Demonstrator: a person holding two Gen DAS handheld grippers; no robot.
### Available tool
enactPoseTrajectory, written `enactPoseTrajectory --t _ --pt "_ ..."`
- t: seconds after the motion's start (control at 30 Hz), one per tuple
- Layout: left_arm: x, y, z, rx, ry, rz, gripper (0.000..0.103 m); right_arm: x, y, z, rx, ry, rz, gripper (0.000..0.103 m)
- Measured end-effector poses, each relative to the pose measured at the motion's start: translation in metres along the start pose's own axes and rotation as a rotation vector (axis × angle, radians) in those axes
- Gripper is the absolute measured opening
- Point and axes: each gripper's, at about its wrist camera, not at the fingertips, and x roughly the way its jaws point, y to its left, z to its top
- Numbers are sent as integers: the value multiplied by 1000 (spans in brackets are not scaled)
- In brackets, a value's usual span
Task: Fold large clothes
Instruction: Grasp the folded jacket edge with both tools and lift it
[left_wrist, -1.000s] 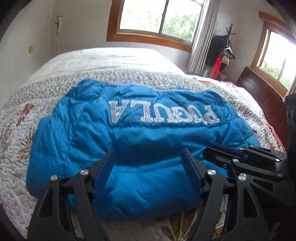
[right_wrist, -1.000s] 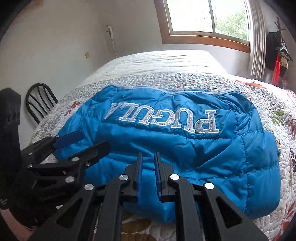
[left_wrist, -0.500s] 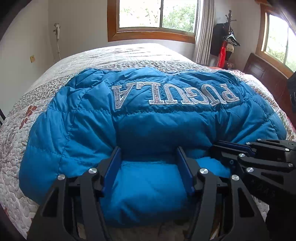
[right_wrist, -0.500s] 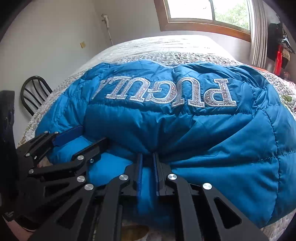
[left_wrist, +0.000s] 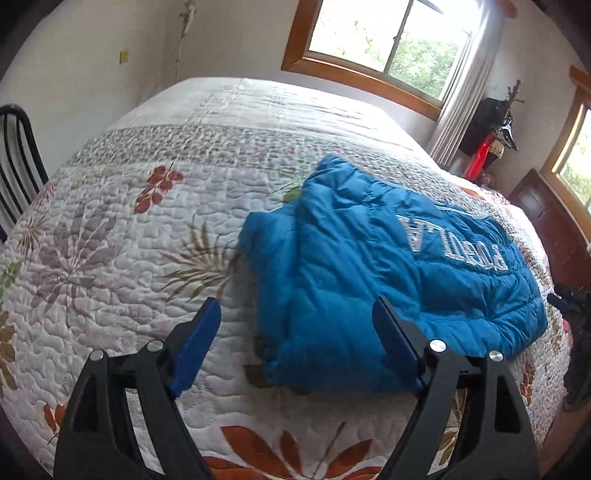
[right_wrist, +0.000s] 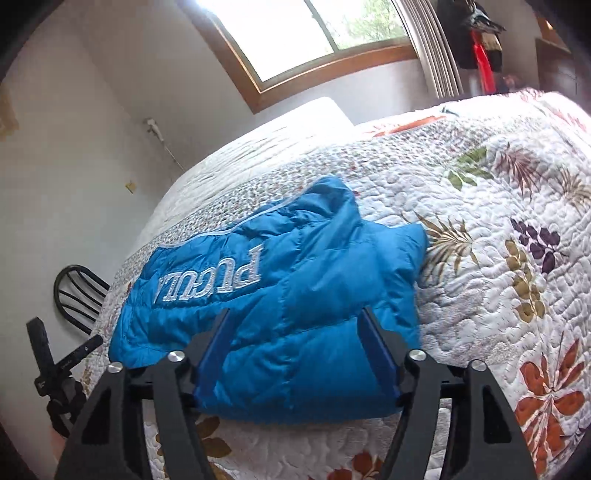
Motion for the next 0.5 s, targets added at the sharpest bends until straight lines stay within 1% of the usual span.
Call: enactPoseTrajectory --t 0.1,0.13,0.17,0.27,0.33,0.5 --pt "17 26 3 -69 71 -63 86 12 -32 9 81 49 10 74" --pt "24 29 3 -90 91 -88 86 16 -40 11 104 61 14 75" --pt "30 34 3 -114 108 -122 86 21 -47 12 123 77 32 76" --pt "47 39 5 -157 147 -222 87 35 -60 15 162 120 84 76" --pt "56 36 8 -165 166 -254 88 44 -63 17 165 136 86 77" --pt "81 31 15 -176 211 -295 90 72 -69 24 179 190 115 82"
